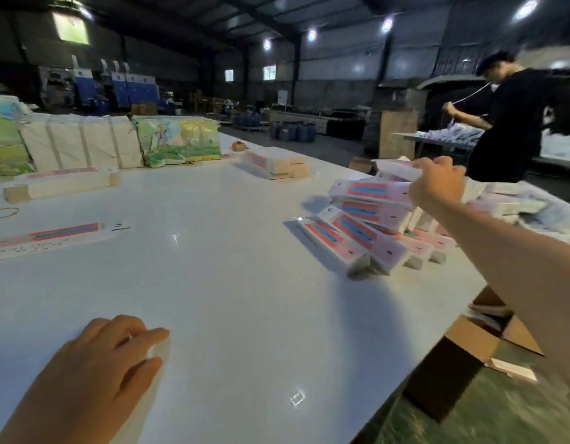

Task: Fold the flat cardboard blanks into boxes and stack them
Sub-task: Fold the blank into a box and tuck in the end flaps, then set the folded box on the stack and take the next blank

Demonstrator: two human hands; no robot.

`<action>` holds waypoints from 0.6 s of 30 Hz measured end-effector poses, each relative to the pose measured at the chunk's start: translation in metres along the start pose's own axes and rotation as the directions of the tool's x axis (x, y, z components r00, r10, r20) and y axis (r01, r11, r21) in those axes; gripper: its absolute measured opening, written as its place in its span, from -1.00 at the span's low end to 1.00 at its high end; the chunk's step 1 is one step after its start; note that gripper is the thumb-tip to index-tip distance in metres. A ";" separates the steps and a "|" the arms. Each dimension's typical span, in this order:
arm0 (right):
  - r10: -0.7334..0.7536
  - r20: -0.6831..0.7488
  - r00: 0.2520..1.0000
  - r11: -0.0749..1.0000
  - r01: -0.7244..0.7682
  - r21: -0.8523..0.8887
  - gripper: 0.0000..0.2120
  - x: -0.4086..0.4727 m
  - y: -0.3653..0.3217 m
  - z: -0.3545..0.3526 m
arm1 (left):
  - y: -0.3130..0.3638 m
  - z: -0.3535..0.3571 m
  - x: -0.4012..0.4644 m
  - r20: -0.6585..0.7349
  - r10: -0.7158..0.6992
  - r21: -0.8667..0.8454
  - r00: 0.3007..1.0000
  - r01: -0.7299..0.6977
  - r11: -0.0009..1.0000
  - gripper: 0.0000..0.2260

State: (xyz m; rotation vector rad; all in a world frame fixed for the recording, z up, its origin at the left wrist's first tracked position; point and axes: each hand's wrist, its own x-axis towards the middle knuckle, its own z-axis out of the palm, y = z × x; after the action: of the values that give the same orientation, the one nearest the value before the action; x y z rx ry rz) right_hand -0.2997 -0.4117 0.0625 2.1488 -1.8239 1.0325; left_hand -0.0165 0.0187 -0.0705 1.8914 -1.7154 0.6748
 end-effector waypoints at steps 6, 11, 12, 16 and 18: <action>0.044 0.030 0.999 0.999 -0.044 -0.004 -0.55 -0.002 -0.013 -0.012 | 0.004 -0.006 0.000 0.091 -0.070 0.065 0.993 0.065 0.996 -0.66; -0.372 -0.090 0.924 0.867 0.381 0.322 -0.66 -0.060 -0.114 -0.040 | 0.019 -0.024 0.004 0.231 -0.163 0.085 0.959 0.147 0.985 -0.61; -0.450 -0.080 0.890 0.795 0.439 0.418 -0.70 -0.085 -0.136 -0.043 | 0.020 -0.025 0.004 0.254 -0.190 0.068 0.948 0.179 0.982 -0.57; -0.785 0.047 0.618 0.508 0.598 0.621 -0.77 -0.209 -0.196 -0.027 | 0.017 -0.021 0.001 0.327 -0.310 0.059 0.893 0.308 0.950 -0.59; -0.860 0.175 0.480 0.472 0.618 0.629 -0.76 -0.258 -0.209 -0.009 | 0.016 -0.020 0.000 0.314 -0.297 0.058 0.902 0.294 0.954 -0.62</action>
State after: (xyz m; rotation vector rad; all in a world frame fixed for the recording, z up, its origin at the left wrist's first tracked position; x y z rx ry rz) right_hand -0.1198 -0.1427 -0.0132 3.2574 -0.3721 0.7786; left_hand -0.0331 0.0305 -0.0552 2.3053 -1.5523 0.2687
